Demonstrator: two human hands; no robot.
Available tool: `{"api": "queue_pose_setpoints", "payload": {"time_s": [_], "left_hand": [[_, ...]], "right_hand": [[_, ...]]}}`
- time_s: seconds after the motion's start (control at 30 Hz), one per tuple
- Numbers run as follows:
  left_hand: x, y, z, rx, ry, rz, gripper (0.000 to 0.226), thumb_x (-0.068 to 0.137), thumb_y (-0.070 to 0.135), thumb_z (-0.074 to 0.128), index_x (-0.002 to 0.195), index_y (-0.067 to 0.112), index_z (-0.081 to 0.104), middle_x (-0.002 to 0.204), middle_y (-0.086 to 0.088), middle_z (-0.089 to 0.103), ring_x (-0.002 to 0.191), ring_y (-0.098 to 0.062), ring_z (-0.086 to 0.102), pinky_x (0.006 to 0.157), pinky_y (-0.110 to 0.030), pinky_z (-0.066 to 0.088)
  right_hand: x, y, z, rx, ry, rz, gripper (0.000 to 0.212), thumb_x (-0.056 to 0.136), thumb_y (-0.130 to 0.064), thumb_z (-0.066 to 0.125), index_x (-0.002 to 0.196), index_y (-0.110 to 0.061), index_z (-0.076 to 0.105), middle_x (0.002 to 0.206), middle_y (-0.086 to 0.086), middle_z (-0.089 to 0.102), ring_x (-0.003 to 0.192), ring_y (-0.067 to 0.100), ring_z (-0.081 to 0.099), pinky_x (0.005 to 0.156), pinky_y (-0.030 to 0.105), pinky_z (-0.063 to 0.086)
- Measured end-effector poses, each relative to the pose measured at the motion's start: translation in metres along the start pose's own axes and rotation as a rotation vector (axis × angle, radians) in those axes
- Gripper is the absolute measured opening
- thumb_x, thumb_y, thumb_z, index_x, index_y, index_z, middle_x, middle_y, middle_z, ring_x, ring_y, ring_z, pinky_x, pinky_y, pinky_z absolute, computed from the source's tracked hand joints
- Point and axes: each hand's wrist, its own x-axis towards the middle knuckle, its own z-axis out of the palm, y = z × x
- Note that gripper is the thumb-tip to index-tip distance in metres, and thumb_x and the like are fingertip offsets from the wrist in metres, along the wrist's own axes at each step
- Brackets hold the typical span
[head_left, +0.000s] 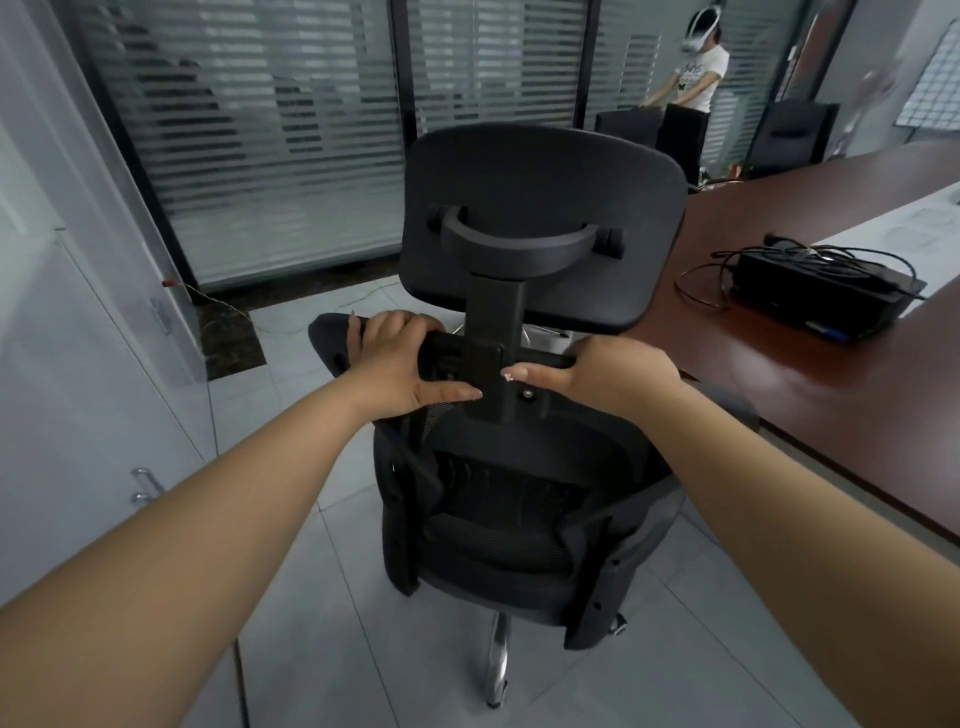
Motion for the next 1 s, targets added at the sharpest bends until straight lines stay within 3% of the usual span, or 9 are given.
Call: {"api": "queue_pose_setpoints", "payload": {"time_s": [0.1, 0.3, 0.5, 0.77, 0.87, 1.0], "left_hand": [[0.031, -0.019, -0.005, -0.011, -0.027, 0.053, 0.119, 0.031, 0.086, 0.026, 0.13, 0.023, 0.042, 0.131, -0.002, 0.041, 0.13, -0.022, 0.027, 0.114, -0.045, 0.009], [0.095, -0.053, -0.003, 0.002, -0.064, 0.193, 0.117, 0.035, 0.087, 0.032, 0.131, 0.022, 0.044, 0.13, -0.004, 0.045, 0.126, -0.022, 0.034, 0.109, -0.038, 0.018], [0.142, -0.067, 0.003, 0.05, -0.106, 0.248, 0.11, 0.033, 0.089, 0.035, 0.122, 0.025, 0.048, 0.123, -0.002, 0.05, 0.121, -0.025, 0.039, 0.106, -0.045, 0.022], [0.191, -0.097, -0.003, 0.087, -0.18, 0.311, 0.116, 0.033, 0.088, 0.04, 0.13, 0.024, 0.043, 0.134, -0.006, 0.043, 0.128, -0.028, 0.033, 0.109, -0.045, 0.02], [0.21, -0.117, 0.001, 0.056, -0.151, 0.334, 0.101, 0.05, 0.08, 0.061, 0.131, 0.023, 0.042, 0.135, -0.008, 0.041, 0.13, -0.029, 0.031, 0.112, -0.049, 0.016], [0.236, -0.136, 0.004, 0.004, -0.166, 0.398, 0.112, 0.038, 0.091, 0.048, 0.13, 0.027, 0.042, 0.135, -0.005, 0.04, 0.131, -0.026, 0.027, 0.113, -0.047, 0.011]], "right_hand": [[0.022, -0.008, -0.001, 0.022, 0.0, 0.012, 0.1, 0.037, -0.094, 0.015, 0.071, -0.011, 0.059, 0.072, 0.002, 0.061, 0.072, 0.017, 0.059, 0.071, 0.032, 0.047], [0.057, -0.03, 0.001, 0.005, 0.073, 0.115, 0.08, 0.046, -0.091, 0.021, 0.05, -0.012, 0.035, 0.049, -0.001, 0.043, 0.047, 0.014, 0.046, 0.049, 0.026, 0.037], [0.078, -0.036, -0.004, 0.036, 0.043, 0.177, 0.078, 0.041, -0.089, 0.019, 0.049, -0.013, 0.031, 0.046, -0.002, 0.036, 0.044, 0.014, 0.04, 0.046, 0.026, 0.032], [0.12, -0.059, -0.001, 0.052, 0.074, 0.259, 0.077, 0.056, -0.091, 0.034, 0.05, -0.013, 0.033, 0.047, -0.003, 0.039, 0.046, 0.013, 0.044, 0.047, 0.025, 0.034], [0.14, -0.073, 0.002, 0.048, 0.078, 0.278, 0.075, 0.058, -0.088, 0.04, 0.05, -0.014, 0.033, 0.046, -0.003, 0.038, 0.045, 0.012, 0.042, 0.046, 0.024, 0.033], [0.166, -0.092, 0.003, 0.018, 0.107, 0.378, 0.077, 0.056, -0.09, 0.039, 0.049, -0.014, 0.033, 0.046, -0.003, 0.038, 0.045, 0.012, 0.043, 0.045, 0.024, 0.035]]}}
